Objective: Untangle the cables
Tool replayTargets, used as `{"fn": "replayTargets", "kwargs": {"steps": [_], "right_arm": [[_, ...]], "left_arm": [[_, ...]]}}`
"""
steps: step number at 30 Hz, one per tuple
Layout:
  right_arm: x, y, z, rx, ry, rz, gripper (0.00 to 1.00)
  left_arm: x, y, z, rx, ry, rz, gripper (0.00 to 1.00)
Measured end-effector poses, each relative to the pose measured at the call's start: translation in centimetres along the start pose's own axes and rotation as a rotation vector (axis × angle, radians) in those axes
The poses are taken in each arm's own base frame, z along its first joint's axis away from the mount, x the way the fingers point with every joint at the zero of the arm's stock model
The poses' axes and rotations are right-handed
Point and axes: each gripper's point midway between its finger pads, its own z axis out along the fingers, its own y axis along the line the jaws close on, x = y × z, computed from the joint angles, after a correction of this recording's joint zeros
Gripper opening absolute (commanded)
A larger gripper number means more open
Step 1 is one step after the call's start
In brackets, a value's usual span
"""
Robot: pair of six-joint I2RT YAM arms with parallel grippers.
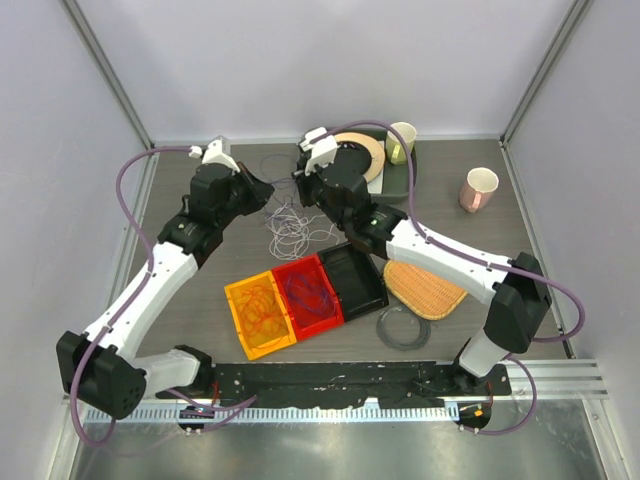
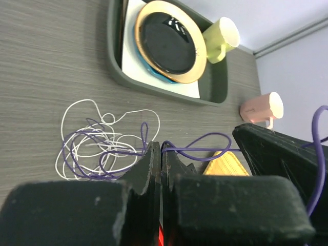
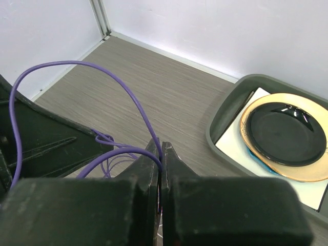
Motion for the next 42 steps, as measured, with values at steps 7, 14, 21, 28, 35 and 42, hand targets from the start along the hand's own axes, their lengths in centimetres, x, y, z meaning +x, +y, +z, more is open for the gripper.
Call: {"fn": "replayTargets", "kwargs": {"steps": [7, 14, 21, 28, 35, 42], "right_arm": [[1.0, 0.2, 0.0, -0.014, -0.008, -0.012, 0.01], [0.9, -0.3, -0.9, -0.048, 0.028, -0.019, 0.01], [-3.5, -3.4, -1.2, 0.003, 0.022, -0.029, 0.01], [-7.6, -4.0, -1.9, 0.0, -0.031, -0.018, 0.01], [-10.2, -3.1, -2.6, -0.054, -0.07, 0.013, 0.01], [-15.9, -1.4, -4.6, -0.157, -0.173, 0.06, 0.01]], "left_arm": [[0.6, 1.2, -0.1, -0.079, 0.027, 0.008, 0.0], [3.3, 1.1, 0.2, 0.053, 0.08, 0.139, 0.11], [4.6, 6.0, 0.2, 0.001, 0.113, 0.255, 0.86], [6.5, 6.7, -0.4, 0.048, 0.154, 0.317, 0.91], [7.6, 7.2, 0.6, 0.052, 0.198, 0.316, 0.85], [7.8, 9.5, 2.5, -0.081, 0.229, 0.281, 0.77]]}}
